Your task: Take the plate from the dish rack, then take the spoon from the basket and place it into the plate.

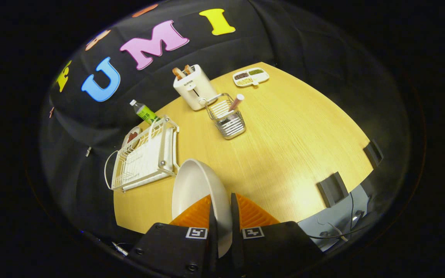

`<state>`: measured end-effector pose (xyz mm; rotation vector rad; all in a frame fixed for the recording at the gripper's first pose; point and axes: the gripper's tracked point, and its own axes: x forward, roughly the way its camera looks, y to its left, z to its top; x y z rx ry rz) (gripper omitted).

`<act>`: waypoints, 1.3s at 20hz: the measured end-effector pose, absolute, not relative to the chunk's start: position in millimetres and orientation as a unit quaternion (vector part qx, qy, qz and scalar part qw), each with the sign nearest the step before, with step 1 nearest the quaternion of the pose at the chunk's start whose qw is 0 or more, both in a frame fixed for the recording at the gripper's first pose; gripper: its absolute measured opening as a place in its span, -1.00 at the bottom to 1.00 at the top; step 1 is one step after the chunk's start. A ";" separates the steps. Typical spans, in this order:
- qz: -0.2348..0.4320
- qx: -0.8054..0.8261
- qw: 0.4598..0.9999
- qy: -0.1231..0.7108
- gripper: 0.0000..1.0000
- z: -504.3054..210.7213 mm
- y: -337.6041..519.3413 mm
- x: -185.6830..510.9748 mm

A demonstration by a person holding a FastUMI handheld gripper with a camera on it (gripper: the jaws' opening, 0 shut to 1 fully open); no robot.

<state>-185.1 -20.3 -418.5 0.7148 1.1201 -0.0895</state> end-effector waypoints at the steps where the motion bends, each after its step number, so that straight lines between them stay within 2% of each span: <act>1: -0.045 0.334 0.781 0.525 -0.65 -430.6 -16.8 -187.7; 5: -0.049 0.349 0.765 0.539 -0.64 -456.6 -6.3 -189.6; 14: -0.074 0.337 0.772 0.534 -0.57 -466.1 -15.1 -163.6; 18: -0.086 0.329 0.777 0.529 -0.29 -462.1 -24.5 -161.5; 24: -0.091 0.320 0.792 0.512 0.64 -444.9 -40.9 -152.6; 25: -0.091 0.315 0.798 0.506 0.76 -439.8 -44.9 -150.3; 26: -0.091 0.307 0.805 0.499 0.77 -434.4 -51.8 -145.9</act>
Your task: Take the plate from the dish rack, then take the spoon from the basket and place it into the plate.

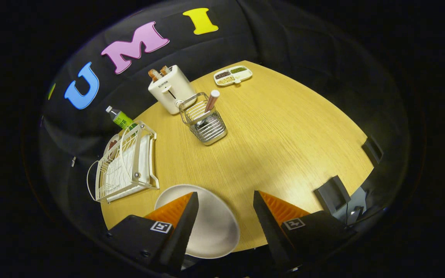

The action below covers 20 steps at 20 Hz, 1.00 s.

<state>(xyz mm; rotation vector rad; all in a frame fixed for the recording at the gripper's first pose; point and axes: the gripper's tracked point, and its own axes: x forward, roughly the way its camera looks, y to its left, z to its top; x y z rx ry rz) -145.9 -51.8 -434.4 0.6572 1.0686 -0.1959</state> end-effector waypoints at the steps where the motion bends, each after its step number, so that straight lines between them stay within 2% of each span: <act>1: -0.092 0.296 0.815 0.490 0.76 -426.8 -59.4 -141.3; 5: -0.073 0.221 0.859 0.455 0.92 -395.8 -91.3 -109.4; 9: -0.024 0.130 0.893 0.430 0.92 -378.4 -107.5 -68.7; 20: 0.053 0.102 0.886 0.449 0.84 -426.8 -117.1 -5.2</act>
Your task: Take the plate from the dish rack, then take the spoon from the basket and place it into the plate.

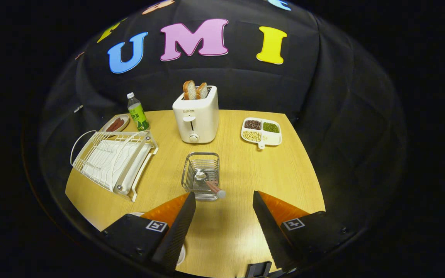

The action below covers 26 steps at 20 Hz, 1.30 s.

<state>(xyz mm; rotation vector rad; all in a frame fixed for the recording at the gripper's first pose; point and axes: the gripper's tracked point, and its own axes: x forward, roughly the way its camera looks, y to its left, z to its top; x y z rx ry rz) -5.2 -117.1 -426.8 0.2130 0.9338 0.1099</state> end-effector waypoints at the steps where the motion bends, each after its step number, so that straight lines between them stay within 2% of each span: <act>1: 0.060 0.104 0.883 0.454 0.83 -432.4 -114.2 -3.3; 2: 0.067 0.107 0.880 0.457 0.82 -436.9 -110.8 -0.2; 4: 0.077 0.112 0.876 0.462 0.64 -444.2 -104.0 7.0; 6: 0.081 0.109 0.874 0.467 0.33 -452.8 -98.6 10.4; 8: 0.085 0.096 0.870 0.476 -0.42 -462.8 -93.8 9.8; 11: 0.094 0.112 0.871 0.468 -0.61 -451.9 -84.1 6.8; 13: 0.072 0.106 0.874 0.468 -0.73 -448.4 -93.3 8.0; 20: 0.023 0.177 0.888 0.424 -0.73 -391.6 -105.7 12.2; 26: 0.024 0.195 0.908 0.369 -0.73 -307.7 -102.2 -11.0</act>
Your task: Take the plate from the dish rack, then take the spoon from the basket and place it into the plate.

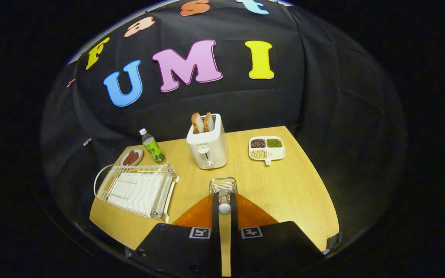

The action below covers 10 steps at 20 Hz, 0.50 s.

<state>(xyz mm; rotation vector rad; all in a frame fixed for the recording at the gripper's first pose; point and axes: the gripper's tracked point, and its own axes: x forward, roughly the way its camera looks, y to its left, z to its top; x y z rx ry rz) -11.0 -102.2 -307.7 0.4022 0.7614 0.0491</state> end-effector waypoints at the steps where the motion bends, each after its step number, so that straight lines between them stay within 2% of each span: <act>1: 0.028 0.200 0.909 0.364 -0.73 -295.6 -98.0 -21.8; 5: 0.063 0.209 0.901 0.375 -0.73 -272.4 -65.6 -71.4; 10: 0.101 0.191 0.879 0.425 -0.73 -298.6 -18.5 -121.7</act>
